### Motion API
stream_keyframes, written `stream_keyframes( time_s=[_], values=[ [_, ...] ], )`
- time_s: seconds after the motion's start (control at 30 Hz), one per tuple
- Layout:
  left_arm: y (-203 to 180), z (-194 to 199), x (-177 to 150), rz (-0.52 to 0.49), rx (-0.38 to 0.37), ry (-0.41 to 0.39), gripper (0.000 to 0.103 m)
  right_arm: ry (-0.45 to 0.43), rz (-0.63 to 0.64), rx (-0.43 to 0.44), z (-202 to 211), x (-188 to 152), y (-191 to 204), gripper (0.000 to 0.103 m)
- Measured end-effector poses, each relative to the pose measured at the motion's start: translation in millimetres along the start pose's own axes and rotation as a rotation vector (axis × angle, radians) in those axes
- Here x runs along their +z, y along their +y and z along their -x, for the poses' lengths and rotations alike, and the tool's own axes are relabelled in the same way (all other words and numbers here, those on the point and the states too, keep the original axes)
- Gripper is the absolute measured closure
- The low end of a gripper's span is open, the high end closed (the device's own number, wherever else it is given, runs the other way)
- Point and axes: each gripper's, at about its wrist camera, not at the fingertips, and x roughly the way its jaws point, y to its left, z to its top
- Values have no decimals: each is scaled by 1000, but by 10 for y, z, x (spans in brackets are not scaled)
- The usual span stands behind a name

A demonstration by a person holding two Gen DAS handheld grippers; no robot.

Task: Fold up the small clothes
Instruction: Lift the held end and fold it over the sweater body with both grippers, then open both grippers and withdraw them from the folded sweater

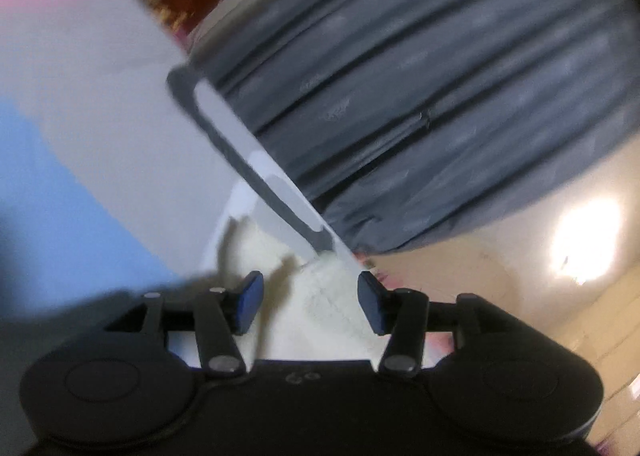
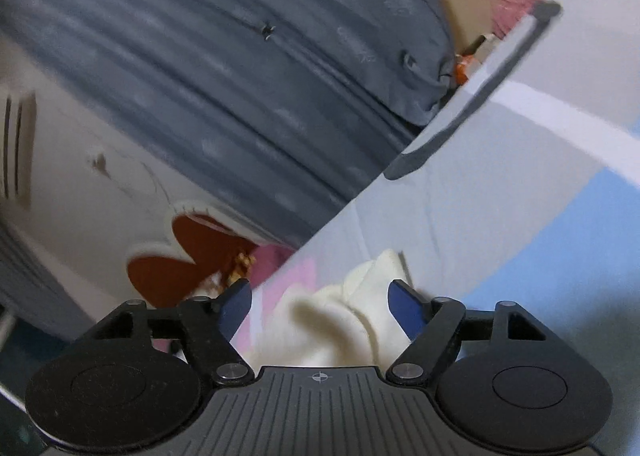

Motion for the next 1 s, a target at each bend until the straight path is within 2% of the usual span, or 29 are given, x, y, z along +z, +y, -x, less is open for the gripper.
stream_keyframes(
  time_s=[0.07,0.17,0.23,0.33,0.37,0.4,0.43,0.5,0.57,0.63,0.7,0.73,0.77,0.8,0.83,0.87,0.9,0.93,0.97,1.0],
  values=[
    [-132,-24,37,-139,62,36,53,38,110,-25,-33,-58,145,43],
    [-331,-181,19,-331,145,98,57,76,273,-95,-173,-168,346,48],
    [-418,-296,-25,-411,171,145,59,96,348,-144,-282,-246,431,49],
    [-507,-422,-127,-515,243,194,65,144,501,-252,-472,-416,604,60],
    [-534,-454,-143,-532,245,192,74,148,543,-268,-515,-481,628,70],
    [-548,-446,-145,-533,243,189,97,158,586,-277,-524,-526,660,81],
    [-571,-427,-146,-523,237,175,100,171,614,-282,-563,-569,688,97],
    [-632,-338,-153,-529,206,86,100,146,648,-289,-565,-648,709,99],
    [-691,-274,-173,-561,185,13,100,80,641,-266,-436,-680,729,99],
    [-739,-360,-187,-585,216,16,100,43,633,-265,-436,-679,754,99],
    [-676,-590,-182,-576,268,92,100,42,630,-305,-493,-680,698,99],
    [-635,-676,-204,-579,296,130,97,80,608,-330,-558,-672,625,99],
    [-607,-680,-219,-574,287,116,96,135,588,-358,-653,-708,537,99],
    [-608,-657,-201,-556,288,115,93,130,586,-350,-642,-713,503,99],
    [-652,-597,-174,-539,309,105,79,130,577,-349,-630,-711,499,99],
    [-732,-507,-172,-556,359,66,69,141,565,-363,-617,-689,532,98],
    [-846,-420,-205,-597,390,9,52,127,570,-383,-570,-658,602,96],
    [-978,-363,-245,-639,363,-24,43,83,592,-370,-485,-661,679,93],
    [-1134,-377,-304,-677,303,-6,40,55,610,-314,-439,-682,779,93],
    [-1262,-454,-371,-704,269,28,38,69,605,-260,-488,-710,890,93]
  ],
)
